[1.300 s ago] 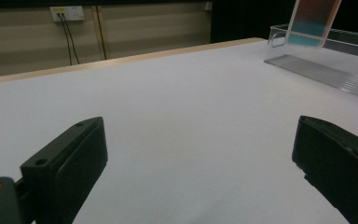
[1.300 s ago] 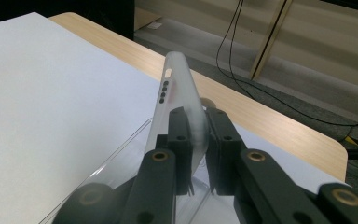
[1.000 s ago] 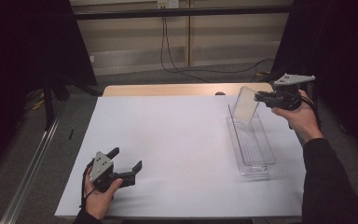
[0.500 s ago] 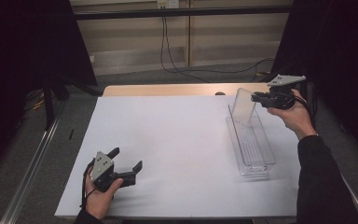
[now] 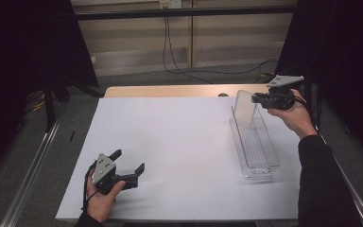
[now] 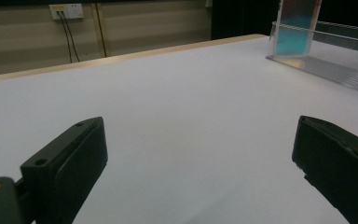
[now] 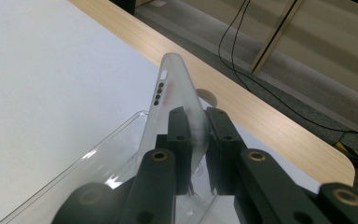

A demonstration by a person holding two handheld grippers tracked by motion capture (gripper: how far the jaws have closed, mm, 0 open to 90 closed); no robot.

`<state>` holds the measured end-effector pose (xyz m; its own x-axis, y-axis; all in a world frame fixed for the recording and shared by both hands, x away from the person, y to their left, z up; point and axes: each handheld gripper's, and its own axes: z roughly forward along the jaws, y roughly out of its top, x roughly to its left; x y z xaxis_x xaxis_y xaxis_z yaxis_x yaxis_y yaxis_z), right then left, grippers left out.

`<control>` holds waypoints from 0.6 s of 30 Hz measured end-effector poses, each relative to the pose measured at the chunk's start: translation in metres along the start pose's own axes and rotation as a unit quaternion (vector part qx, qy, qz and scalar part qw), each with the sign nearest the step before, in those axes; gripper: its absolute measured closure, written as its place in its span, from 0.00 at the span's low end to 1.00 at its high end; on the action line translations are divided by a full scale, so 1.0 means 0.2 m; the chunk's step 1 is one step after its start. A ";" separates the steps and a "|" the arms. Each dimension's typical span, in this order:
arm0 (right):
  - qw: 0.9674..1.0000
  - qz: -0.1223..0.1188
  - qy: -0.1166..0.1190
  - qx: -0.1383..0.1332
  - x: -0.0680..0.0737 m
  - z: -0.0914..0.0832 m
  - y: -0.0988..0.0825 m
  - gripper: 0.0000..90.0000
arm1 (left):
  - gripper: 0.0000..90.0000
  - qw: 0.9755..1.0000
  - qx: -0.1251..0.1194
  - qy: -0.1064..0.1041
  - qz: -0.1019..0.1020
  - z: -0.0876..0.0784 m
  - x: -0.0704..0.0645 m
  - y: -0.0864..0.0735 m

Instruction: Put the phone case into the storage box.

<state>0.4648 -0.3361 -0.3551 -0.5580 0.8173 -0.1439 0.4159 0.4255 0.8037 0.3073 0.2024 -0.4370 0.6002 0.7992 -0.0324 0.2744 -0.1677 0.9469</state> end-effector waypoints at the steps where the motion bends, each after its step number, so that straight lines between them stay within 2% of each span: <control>1: 1.000 -0.001 0.000 0.002 0.00 0.00 0.00 0.90 | 0.04 1.000 0.000 0.000 0.000 0.00 0.00 0.00; 9: 1.000 0.003 0.005 0.027 -0.01 -0.01 0.02 0.90 | 0.04 1.000 0.001 0.000 0.000 0.00 0.00 0.00; 18: 0.997 0.000 0.031 0.071 0.00 -0.04 0.05 0.90 | 0.04 1.000 0.001 -0.001 0.001 0.00 -0.01 0.00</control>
<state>0.4639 -0.3345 -0.3421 -0.5998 0.7932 -0.1054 0.5098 0.4803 0.7137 0.3072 0.2007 -0.4371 0.6031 0.7970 -0.0307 0.2744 -0.1712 0.9462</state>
